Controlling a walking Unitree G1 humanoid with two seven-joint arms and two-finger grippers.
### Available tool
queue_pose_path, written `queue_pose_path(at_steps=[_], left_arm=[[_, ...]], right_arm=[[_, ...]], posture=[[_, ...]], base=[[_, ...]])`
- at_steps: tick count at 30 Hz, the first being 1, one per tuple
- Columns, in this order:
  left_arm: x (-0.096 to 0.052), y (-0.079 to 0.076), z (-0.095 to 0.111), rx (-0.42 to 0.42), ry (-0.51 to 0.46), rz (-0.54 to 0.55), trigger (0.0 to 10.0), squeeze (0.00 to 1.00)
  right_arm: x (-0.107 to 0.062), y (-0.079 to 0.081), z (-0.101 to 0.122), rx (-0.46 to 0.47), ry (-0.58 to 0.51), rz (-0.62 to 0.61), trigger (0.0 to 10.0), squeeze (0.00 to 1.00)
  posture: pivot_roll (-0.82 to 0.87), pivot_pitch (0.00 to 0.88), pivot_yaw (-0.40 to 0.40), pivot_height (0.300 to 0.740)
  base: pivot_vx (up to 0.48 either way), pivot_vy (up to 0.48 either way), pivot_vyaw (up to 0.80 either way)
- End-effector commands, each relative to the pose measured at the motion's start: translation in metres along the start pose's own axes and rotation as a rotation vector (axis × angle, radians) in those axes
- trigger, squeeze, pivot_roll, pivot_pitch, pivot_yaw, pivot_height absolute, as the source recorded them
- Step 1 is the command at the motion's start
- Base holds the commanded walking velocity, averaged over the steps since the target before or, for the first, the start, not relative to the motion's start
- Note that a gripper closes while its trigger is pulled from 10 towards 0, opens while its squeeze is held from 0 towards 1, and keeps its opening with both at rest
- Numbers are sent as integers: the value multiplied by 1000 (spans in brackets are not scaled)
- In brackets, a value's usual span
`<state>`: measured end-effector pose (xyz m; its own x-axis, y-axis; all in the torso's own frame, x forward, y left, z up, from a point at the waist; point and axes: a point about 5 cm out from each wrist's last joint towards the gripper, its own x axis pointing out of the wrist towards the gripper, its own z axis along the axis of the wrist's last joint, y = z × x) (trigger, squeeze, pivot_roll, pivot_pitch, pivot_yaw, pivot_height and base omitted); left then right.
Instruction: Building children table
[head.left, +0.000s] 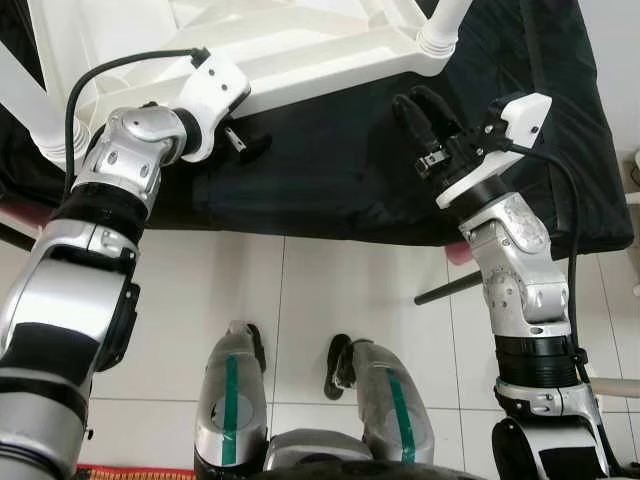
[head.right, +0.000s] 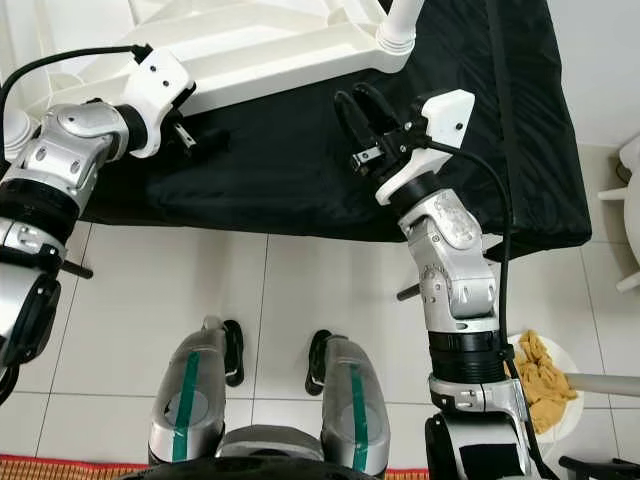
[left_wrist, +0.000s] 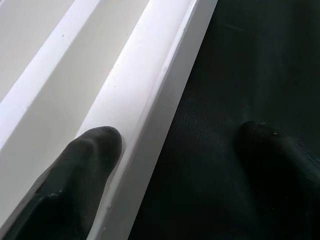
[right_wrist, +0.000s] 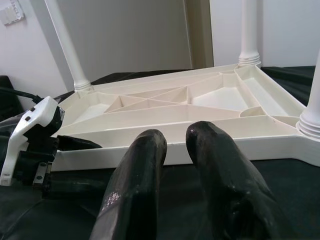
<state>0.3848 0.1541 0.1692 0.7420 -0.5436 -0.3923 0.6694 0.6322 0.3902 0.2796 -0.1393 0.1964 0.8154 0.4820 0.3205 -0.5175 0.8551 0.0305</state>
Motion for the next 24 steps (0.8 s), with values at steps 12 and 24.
queue_pose_path(at_steps=[12, 24], left_arm=[[7, -9, -7, -41, 20, -96, 0, 0], [10, -13, -3, -79, -10, -78, 10000, 0]], right_arm=[[-5, 1, 1, -7, 16, -9, 10000, 0], [-3, -2, 3, -17, 16, -14, 10000, 0]], posture=[[2, 100, -1, 740], [7, 108, 1, 740]], base=[[0, 0, 0], [0, 0, 0]])
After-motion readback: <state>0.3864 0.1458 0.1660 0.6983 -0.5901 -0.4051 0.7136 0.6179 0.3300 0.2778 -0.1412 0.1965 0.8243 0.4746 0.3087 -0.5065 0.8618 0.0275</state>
